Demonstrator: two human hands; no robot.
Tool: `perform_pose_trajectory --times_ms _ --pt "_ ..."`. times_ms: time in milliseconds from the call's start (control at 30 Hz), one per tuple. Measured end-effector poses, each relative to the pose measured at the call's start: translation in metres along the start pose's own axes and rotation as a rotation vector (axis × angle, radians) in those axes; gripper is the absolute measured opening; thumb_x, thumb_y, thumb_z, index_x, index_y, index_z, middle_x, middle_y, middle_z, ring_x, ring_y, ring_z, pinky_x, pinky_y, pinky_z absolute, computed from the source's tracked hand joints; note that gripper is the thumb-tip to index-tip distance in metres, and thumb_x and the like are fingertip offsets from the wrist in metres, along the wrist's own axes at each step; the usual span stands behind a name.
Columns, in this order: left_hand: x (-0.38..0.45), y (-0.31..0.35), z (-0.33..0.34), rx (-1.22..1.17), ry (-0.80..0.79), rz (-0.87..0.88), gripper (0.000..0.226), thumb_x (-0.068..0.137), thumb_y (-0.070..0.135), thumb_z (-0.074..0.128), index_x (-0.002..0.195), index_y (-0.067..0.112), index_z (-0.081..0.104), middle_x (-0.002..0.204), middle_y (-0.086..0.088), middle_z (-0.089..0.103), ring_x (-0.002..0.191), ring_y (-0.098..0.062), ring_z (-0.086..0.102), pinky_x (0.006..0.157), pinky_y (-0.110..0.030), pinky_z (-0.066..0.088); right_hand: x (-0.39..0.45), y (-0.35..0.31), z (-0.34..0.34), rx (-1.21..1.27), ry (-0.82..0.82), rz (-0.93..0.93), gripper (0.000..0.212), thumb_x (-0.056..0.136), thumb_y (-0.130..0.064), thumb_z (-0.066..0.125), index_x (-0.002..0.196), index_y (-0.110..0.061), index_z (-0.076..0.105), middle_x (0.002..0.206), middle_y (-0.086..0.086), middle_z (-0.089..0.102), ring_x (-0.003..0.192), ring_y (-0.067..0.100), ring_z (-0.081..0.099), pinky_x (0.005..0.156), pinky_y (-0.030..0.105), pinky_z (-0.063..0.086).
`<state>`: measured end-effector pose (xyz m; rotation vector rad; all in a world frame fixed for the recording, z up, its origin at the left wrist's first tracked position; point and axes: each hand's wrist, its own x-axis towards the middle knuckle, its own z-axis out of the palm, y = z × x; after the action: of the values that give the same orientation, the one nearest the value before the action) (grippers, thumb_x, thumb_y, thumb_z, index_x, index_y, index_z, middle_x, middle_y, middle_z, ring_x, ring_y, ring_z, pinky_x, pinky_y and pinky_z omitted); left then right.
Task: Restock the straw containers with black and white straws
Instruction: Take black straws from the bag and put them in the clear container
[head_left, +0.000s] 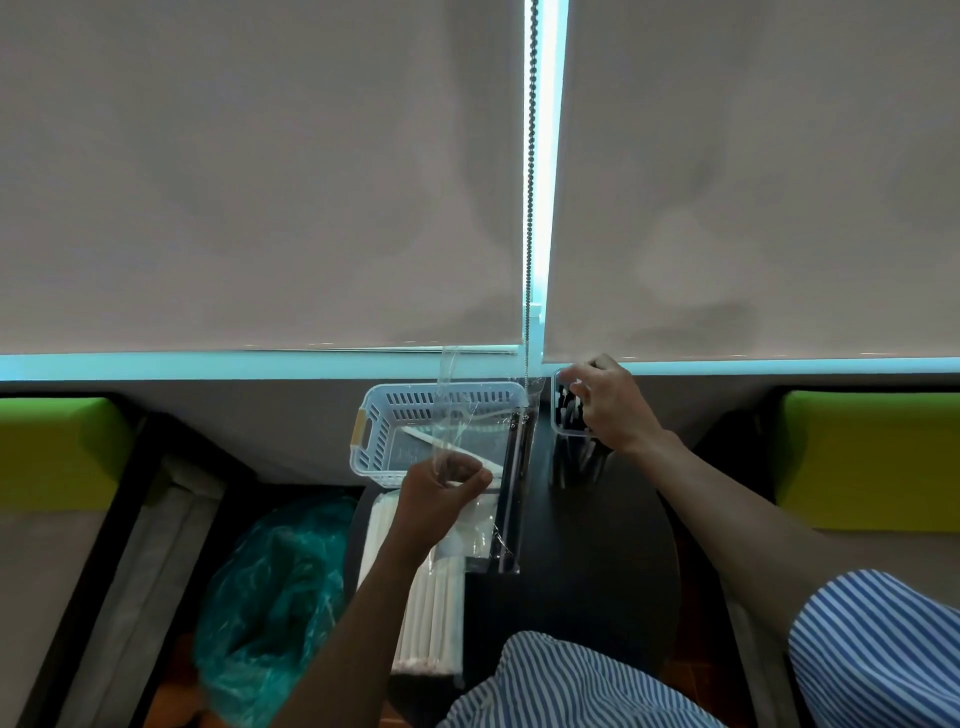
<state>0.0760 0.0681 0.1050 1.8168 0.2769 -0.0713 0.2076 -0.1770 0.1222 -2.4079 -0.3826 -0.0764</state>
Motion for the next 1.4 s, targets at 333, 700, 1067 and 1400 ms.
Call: perform_pose_trajectory --times_ms 333,700,1067,1400 --pt "0.001 0.008 0.002 0.001 0.015 0.009 0.013 0.081 0.013 0.083 0.089 0.009 0.074 0.084 -0.006 0.076 0.079 -0.019 0.072 0.077 -0.035 0.059 -0.003 0.006 0.001 -0.196 -0.279 0.185 0.053 0.075 0.014 0.043 0.116 -0.008 0.069 0.091 0.008 0.071 0.085 0.029 0.066 0.079 0.045 0.058" --pt "0.004 0.014 0.000 -0.054 0.026 -0.003 0.013 0.079 0.010 0.083 0.089 0.010 0.073 0.086 -0.008 0.076 0.081 -0.018 0.072 0.077 -0.033 0.059 0.005 -0.046 -0.029 0.284 0.108 0.087 0.022 0.100 -0.005 0.053 0.115 -0.005 0.069 0.100 0.010 0.073 0.080 0.021 0.070 0.071 0.034 0.061" --pt "0.014 0.034 -0.010 0.018 -0.045 0.069 0.014 0.081 0.018 0.081 0.090 0.015 0.071 0.087 0.000 0.076 0.080 -0.010 0.074 0.071 -0.027 0.061 0.011 -0.082 -0.047 -0.074 -0.132 -0.297 0.020 0.080 -0.036 0.081 0.097 -0.026 0.076 0.122 -0.010 0.061 0.125 0.017 0.039 0.105 0.036 0.030" --pt "0.026 0.036 -0.042 0.132 0.161 0.154 0.017 0.075 0.029 0.086 0.082 0.020 0.072 0.078 -0.001 0.075 0.072 -0.018 0.073 0.070 -0.039 0.063 0.023 -0.098 -0.061 -0.076 0.004 -0.358 0.011 0.082 -0.008 0.073 0.076 -0.017 0.072 0.069 -0.025 0.055 0.079 0.007 0.049 0.081 0.036 0.046"
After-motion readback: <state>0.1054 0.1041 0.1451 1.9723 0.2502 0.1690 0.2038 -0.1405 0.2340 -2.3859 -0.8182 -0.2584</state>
